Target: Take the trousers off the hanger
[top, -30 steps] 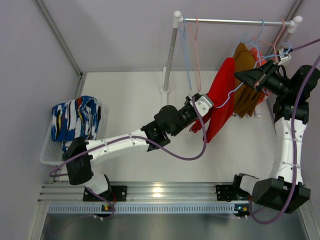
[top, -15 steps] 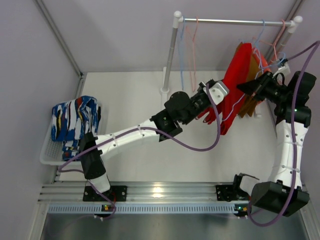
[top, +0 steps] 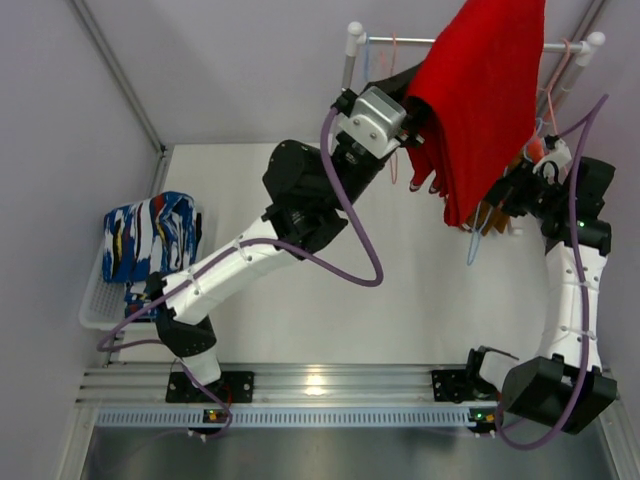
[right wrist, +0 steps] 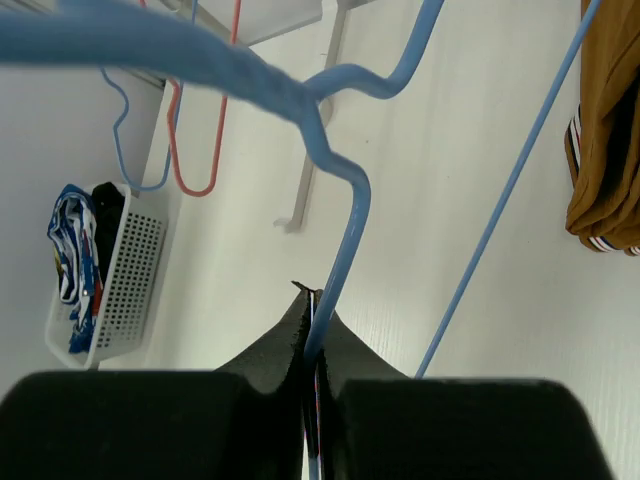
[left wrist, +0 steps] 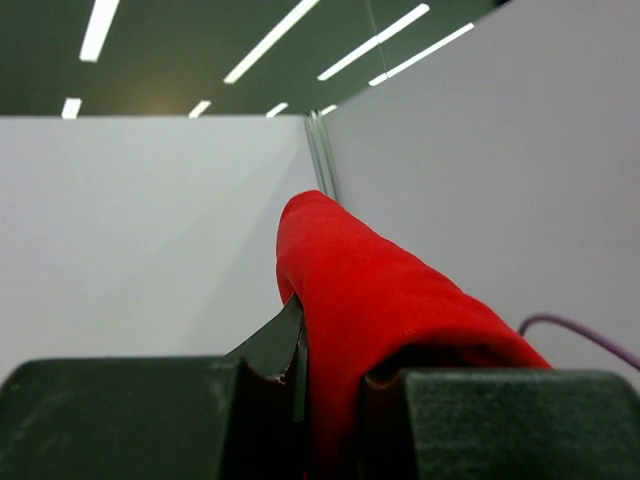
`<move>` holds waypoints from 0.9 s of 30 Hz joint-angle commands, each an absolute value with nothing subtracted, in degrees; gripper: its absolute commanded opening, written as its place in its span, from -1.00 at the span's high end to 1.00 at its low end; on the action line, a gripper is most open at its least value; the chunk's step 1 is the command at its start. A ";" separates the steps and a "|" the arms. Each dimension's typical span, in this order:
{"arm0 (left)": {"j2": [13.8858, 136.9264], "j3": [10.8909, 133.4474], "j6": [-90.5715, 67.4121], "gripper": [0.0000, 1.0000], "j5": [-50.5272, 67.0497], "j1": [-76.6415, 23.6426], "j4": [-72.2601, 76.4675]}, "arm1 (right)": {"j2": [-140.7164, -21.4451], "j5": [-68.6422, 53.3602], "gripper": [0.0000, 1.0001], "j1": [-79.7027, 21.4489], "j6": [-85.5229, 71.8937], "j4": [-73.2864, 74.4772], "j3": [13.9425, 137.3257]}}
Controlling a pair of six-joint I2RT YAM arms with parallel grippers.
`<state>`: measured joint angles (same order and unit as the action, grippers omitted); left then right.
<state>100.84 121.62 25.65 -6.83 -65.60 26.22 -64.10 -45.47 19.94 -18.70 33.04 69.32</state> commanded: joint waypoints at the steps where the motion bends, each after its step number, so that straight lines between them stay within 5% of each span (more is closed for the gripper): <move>1: 100.02 128.32 30.49 1.00 -5.45 -65.74 35.68 | -61.52 -46.93 1.00 20.57 -17.05 30.68 69.70; 18: 81.57 108.47 56.07 1.00 -22.74 -65.74 38.05 | -63.45 -52.73 1.00 16.53 -21.97 24.61 74.97; 27: 71.03 98.74 41.05 1.00 -30.50 -40.54 29.18 | -68.90 -54.14 1.00 12.83 -24.43 22.94 80.94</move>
